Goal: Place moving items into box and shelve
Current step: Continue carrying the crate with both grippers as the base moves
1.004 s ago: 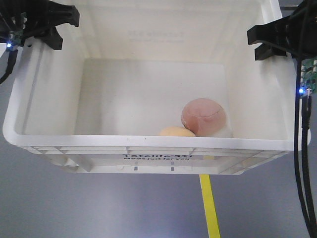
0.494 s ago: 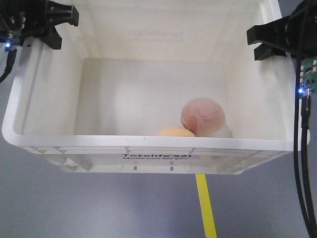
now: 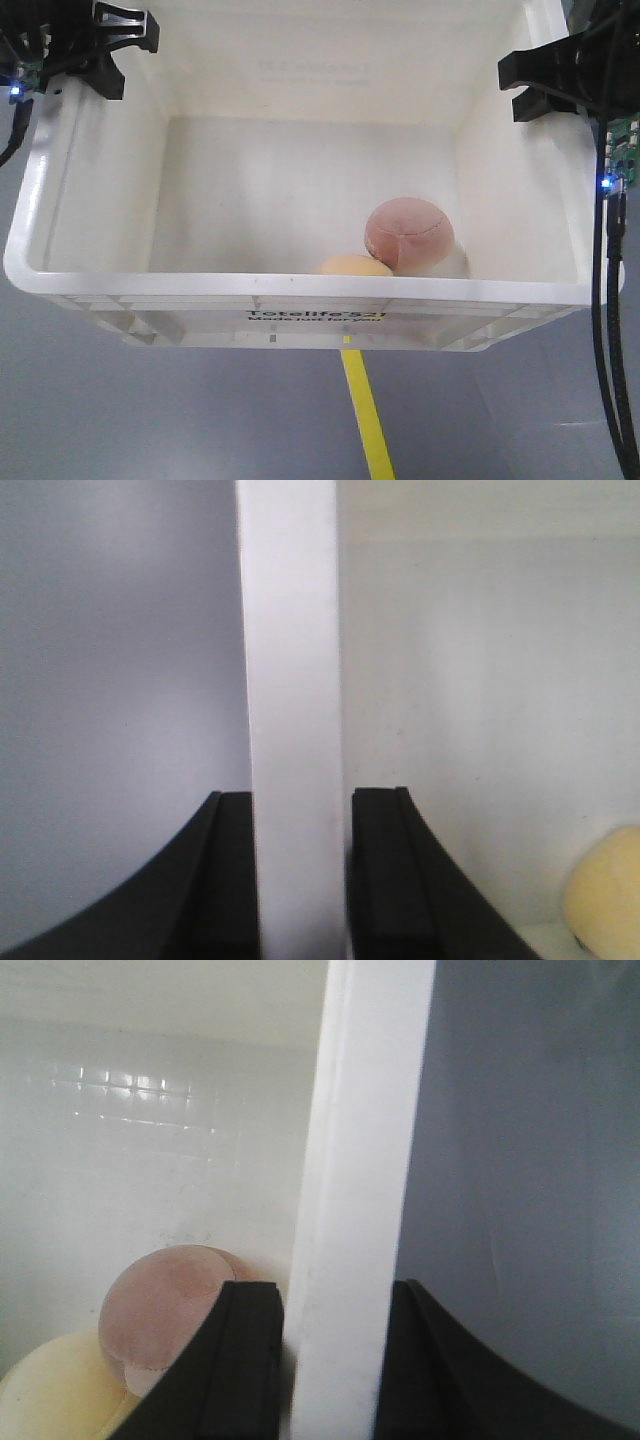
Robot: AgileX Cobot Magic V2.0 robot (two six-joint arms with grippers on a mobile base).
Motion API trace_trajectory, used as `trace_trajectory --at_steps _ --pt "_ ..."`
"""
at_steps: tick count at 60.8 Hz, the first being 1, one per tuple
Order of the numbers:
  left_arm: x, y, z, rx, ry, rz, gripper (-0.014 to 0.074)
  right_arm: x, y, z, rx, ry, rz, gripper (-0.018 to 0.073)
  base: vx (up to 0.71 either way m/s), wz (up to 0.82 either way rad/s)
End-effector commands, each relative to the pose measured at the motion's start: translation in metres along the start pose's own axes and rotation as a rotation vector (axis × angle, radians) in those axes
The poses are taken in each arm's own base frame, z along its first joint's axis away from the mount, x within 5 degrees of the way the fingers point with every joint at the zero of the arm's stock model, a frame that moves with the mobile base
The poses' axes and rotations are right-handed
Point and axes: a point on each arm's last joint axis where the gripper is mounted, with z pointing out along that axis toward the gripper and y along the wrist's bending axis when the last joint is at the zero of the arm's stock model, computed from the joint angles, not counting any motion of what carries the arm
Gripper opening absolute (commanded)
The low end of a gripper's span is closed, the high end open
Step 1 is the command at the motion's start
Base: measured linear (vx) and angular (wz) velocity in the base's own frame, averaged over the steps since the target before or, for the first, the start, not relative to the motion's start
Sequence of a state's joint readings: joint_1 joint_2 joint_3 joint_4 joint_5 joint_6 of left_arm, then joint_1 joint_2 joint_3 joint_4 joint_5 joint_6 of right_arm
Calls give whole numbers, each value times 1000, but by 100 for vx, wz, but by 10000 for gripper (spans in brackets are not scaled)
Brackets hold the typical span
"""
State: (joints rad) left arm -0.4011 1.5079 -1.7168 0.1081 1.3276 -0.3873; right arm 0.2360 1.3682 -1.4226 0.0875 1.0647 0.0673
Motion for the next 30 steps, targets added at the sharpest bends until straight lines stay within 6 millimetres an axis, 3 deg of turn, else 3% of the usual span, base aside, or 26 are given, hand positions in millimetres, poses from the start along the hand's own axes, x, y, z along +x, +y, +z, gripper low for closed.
trace_trajectory --at_steps 1,30 --pt "-3 -10 -33 146 -123 -21 -3 -17 13 -29 -107 -212 26 -6 40 -44" --pt "-3 -9 -32 144 -122 -21 -3 -17 13 -29 -107 -211 26 -6 36 -58"
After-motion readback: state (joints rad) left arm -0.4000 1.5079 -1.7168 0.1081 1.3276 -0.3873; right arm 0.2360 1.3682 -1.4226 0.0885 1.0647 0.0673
